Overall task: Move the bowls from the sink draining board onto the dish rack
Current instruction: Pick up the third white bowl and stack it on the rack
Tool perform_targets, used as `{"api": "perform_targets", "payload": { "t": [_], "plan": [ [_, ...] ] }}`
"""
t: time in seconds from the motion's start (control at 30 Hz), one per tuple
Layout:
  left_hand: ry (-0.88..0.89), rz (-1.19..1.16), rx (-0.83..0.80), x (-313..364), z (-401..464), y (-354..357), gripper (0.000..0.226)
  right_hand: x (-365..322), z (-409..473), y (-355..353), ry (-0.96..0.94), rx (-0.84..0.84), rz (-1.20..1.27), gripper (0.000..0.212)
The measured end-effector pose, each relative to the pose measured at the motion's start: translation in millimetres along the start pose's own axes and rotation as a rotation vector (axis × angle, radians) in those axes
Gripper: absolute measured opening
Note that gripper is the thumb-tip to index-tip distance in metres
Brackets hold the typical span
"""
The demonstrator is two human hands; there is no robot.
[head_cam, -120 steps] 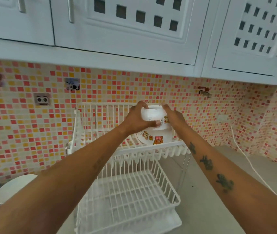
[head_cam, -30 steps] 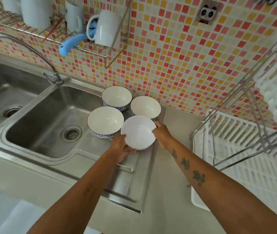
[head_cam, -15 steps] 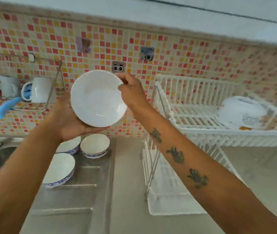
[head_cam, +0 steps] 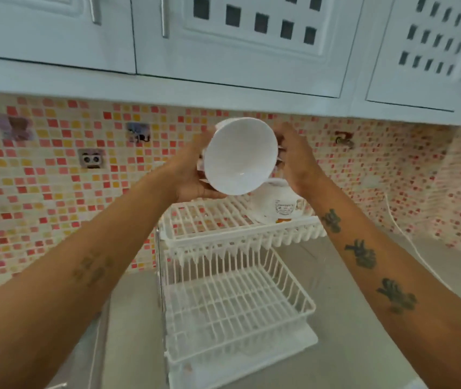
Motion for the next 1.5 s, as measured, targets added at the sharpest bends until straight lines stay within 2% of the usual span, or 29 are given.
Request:
{"api": "perform_targets", "payload": {
  "t": [0.1, 0.23, 0.3, 0.5, 0.6, 1.03, 1.27, 1.4, 1.5],
  "plan": [
    [0.147, 0.170, -0.012, -7.7, 30.8, 39.4, 0.054, 12.8, 14.2, -32.9, 0.030, 0.082, -0.042, 0.047],
    [0.366, 0.479, 0.053, -30.2, 68.0, 68.3, 0.079, 41.3, 32.8, -59.1, 0.105, 0.152, -0.044, 0.038],
    [0.420, 0.612, 0.048, -44.5, 84.3, 74.6, 0.089, 56.9, 40.0, -67.1, 0.175, 0.187, -0.051, 0.038],
    [0.466, 0.806, 0.017, -82.4, 104.7, 87.9, 0.076, 95.7, 60.1, -75.7, 0.350, 0.255, -0.122, 0.076],
    [0.469, 0.878, -0.023, -91.0, 107.2, 90.7, 0.079, 104.8, 64.9, -76.9, 0.408, 0.227, -0.118, 0.083],
    [0.379, 0.966, -0.078, -103.6, 109.8, 87.8, 0.088, 125.1, 75.5, -80.3, 0.508, 0.127, -0.081, 0.066],
    [0.319, 0.952, -0.104, -102.3, 105.8, 87.6, 0.089, 125.6, 75.0, -79.3, 0.513, 0.151, -0.103, 0.071],
    [0.246, 0.867, -0.084, -97.9, 102.6, 84.1, 0.092, 119.7, 69.6, -76.9, 0.432, 0.189, -0.174, 0.053],
    [0.201, 0.806, -0.039, -92.9, 98.3, 79.5, 0.089, 112.9, 60.2, -78.2, 0.239, 0.272, -0.317, 0.044]
  ]
}}
Point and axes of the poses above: each hand's wrist, its own z-axis towards the middle knuckle, its own y-axis out of the palm, x = y × z, the point moved 1 cm from there along z, towards the middle knuckle, and after that the axes turned 8 degrees about y, right-handed, at the moved point
